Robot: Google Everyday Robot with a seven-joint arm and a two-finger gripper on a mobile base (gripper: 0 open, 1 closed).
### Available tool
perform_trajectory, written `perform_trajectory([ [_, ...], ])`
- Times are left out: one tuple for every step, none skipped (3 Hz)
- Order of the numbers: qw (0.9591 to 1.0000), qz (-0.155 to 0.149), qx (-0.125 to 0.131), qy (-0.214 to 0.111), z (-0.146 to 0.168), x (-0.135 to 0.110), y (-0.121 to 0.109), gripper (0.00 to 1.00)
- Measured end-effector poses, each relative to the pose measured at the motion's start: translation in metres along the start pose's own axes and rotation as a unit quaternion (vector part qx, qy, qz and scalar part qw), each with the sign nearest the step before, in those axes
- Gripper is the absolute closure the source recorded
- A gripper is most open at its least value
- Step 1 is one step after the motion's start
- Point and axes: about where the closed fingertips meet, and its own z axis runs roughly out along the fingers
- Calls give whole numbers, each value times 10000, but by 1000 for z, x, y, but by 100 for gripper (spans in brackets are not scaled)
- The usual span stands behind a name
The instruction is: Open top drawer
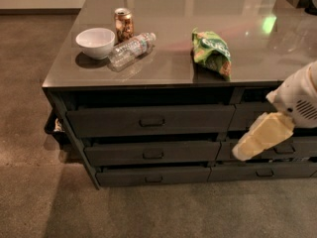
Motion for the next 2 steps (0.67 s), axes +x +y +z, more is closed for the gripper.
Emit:
perform_trajectory([
  [9934, 920, -271, -633, 41, 12, 7, 0],
  [9803, 1372, -470, -1342, 73, 7, 10, 0],
])
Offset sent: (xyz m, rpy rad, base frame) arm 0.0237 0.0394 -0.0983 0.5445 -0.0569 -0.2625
